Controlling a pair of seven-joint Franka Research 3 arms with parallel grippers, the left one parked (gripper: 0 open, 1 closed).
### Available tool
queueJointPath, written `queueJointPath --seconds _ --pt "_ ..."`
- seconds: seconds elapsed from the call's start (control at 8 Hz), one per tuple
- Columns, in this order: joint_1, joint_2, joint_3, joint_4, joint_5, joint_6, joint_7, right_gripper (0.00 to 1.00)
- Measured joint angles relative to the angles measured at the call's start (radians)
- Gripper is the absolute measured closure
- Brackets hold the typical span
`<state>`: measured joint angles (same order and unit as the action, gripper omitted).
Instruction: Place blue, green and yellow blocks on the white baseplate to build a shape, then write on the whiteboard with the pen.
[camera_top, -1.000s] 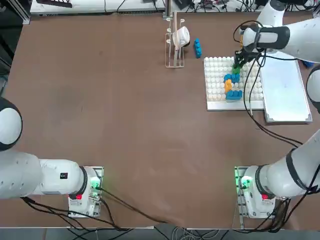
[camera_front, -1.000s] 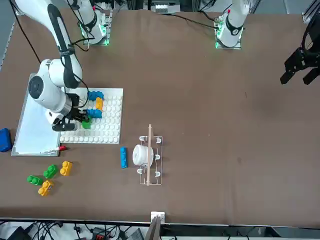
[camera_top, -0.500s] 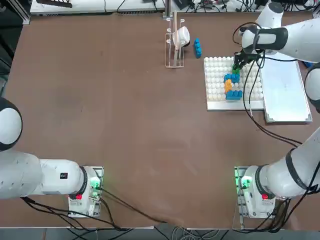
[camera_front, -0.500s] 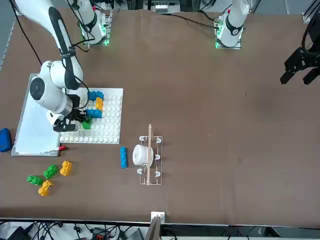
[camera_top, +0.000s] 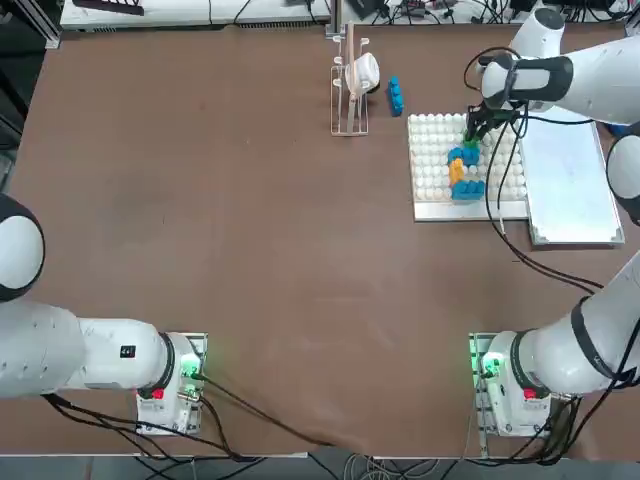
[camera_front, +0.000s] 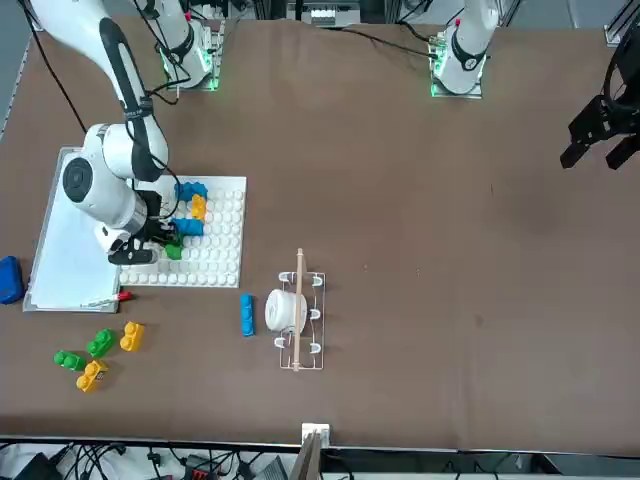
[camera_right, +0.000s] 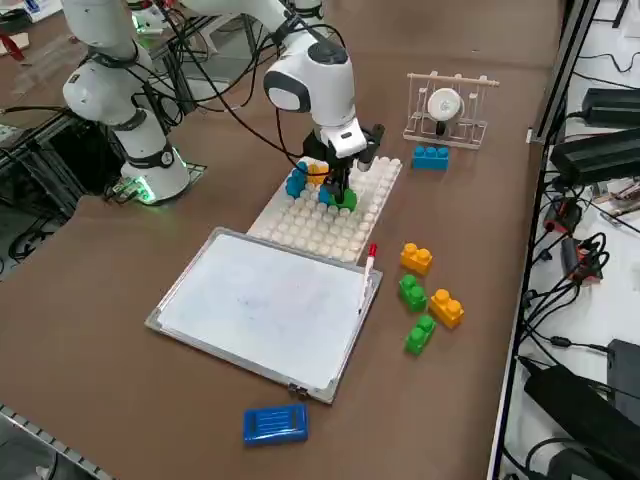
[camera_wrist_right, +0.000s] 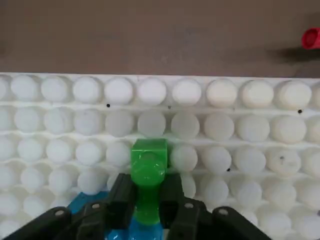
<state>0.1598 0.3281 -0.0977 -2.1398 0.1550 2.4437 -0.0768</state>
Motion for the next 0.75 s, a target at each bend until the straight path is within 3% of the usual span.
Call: queueJointPath --seconds 0.75 --pt "0.000 0.002 0.000 0.003 0.000 -0.004 0.000 0.72"
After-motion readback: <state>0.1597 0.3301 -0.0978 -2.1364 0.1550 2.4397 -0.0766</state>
